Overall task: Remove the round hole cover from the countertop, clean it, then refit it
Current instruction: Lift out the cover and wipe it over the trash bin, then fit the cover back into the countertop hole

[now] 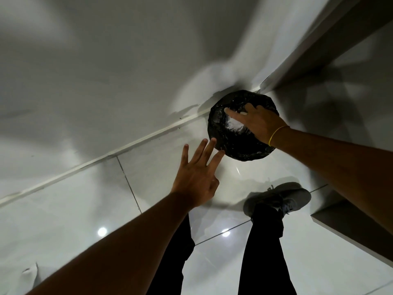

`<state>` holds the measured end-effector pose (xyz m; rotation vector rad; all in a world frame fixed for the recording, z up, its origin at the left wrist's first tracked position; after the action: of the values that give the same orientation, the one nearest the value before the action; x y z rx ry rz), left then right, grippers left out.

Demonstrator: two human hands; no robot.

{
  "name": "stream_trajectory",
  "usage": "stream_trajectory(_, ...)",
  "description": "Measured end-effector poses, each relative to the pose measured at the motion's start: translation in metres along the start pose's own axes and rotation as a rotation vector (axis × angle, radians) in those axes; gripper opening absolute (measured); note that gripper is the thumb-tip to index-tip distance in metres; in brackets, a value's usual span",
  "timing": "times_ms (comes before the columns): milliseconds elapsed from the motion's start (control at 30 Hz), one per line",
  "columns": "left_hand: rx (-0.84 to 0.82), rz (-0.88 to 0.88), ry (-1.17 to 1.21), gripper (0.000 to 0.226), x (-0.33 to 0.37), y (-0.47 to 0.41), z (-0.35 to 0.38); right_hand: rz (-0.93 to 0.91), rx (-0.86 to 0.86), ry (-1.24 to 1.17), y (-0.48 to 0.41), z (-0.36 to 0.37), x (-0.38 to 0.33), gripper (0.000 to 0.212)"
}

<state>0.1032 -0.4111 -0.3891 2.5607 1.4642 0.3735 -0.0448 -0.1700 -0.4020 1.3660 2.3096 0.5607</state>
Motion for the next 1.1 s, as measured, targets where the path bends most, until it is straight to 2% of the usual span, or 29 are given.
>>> stream_trajectory(133, 0.007, 0.019, 0.002, 0.081, -0.004, 0.000, -0.005, 0.017, -0.003, 0.009, -0.005, -0.003, -0.002, 0.069)
stream_trajectory(167, 0.012, 0.023, -0.005, 0.082, -0.005, -0.001, -0.008, 0.029, 0.003, 0.005, -0.004, -0.004, -0.003, 0.067)
stream_trajectory(300, 0.024, 0.038, -0.038, 0.085, -0.011, 0.002, -0.025, 0.060, 0.065, -0.151, 0.006, -0.014, -0.005, 0.095)
stream_trajectory(433, 0.023, 0.052, -0.036, 0.084, -0.013, 0.005, -0.062, 0.268, 0.190, -0.479, 0.038, -0.044, -0.007, 0.092)
stream_trajectory(500, 0.019, 0.056, -0.031, 0.085, -0.009, 0.001, -0.091, 0.428, 0.289, -0.619, 0.070, -0.067, -0.008, 0.087)
stream_trajectory(600, 0.032, 0.082, -0.064, 0.080, 0.001, -0.007, -0.138, 0.604, 0.487, -0.856, 0.116, -0.098, -0.013, 0.067)
stream_trajectory(733, 0.131, 0.207, -0.136, 0.070, 0.017, -0.032, -0.219, 0.686, 0.674, -1.155, 0.186, -0.142, -0.023, 0.041)
stream_trajectory(833, 0.208, 0.306, -0.142, 0.063, 0.028, -0.056, -0.286, 0.698, 0.774, -1.288, 0.243, -0.180, -0.028, 0.034)
stream_trajectory(1100, 0.366, 0.463, -0.189, 0.072, 0.122, -0.120, -0.430, 0.709, 0.971, -1.304, 0.382, -0.284, 0.003, 0.019)
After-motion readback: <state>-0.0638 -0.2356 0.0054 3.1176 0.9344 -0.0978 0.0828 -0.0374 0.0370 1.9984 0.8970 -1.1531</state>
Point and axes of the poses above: each hand's wrist, its own y-axis away from the middle knuckle, its own z-axis out of the palm, x = y × z, the point moved 1 cm from there along -y, towards the middle knuckle, and after that the axes turned 15 degrees about -y, right-handed, at the moved point
